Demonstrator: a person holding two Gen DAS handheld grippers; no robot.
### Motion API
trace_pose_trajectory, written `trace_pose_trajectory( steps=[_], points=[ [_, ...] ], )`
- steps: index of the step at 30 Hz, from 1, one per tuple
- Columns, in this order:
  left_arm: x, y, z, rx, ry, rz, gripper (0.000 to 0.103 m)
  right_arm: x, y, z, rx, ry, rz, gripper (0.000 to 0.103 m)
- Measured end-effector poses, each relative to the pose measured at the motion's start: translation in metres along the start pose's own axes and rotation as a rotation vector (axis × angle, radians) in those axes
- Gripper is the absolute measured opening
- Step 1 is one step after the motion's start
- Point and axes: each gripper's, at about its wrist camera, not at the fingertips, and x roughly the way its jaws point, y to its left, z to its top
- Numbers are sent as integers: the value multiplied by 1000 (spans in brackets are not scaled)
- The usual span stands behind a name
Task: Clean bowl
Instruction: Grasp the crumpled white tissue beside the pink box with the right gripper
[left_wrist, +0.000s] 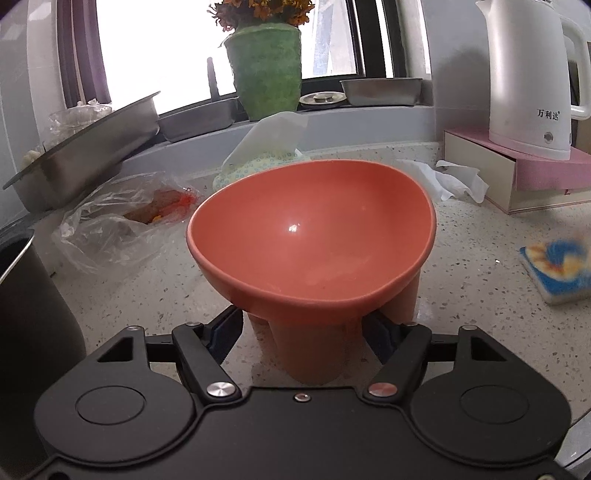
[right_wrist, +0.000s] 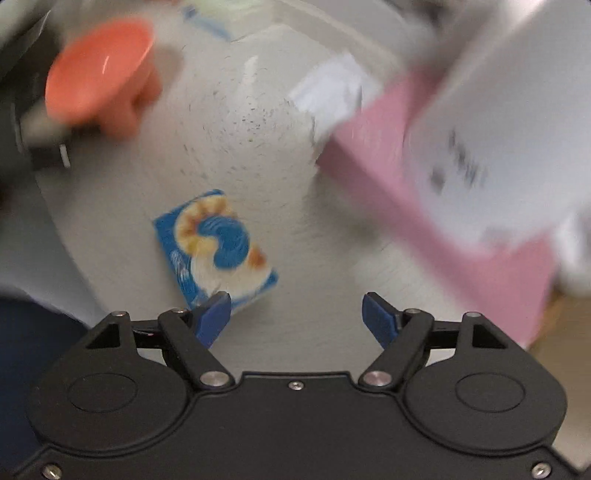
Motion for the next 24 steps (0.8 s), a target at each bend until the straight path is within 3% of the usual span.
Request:
trace_pose_trajectory(
  steps=[2, 7, 11, 17, 24],
  points=[
    [0, -1, -1, -2, 3, -1, 70, -4, 15, -7, -139, -109, -94, 81],
    [-2, -3, -3, 5, -3, -7, 69, -24, 35, -13, -322, -336, -122, 81],
    [-1, -6, -4, 14, -10, 0, 64, -23, 38, 11, -276, -399, -93, 82],
    [1, -6, -3, 34, -10, -14, 64, 0, 15, 64, -66, -407, -7, 82],
    [9, -6, 0, 69, 5, -42, 65, 58, -6, 114, 11, -326, -1, 84]
  ],
)
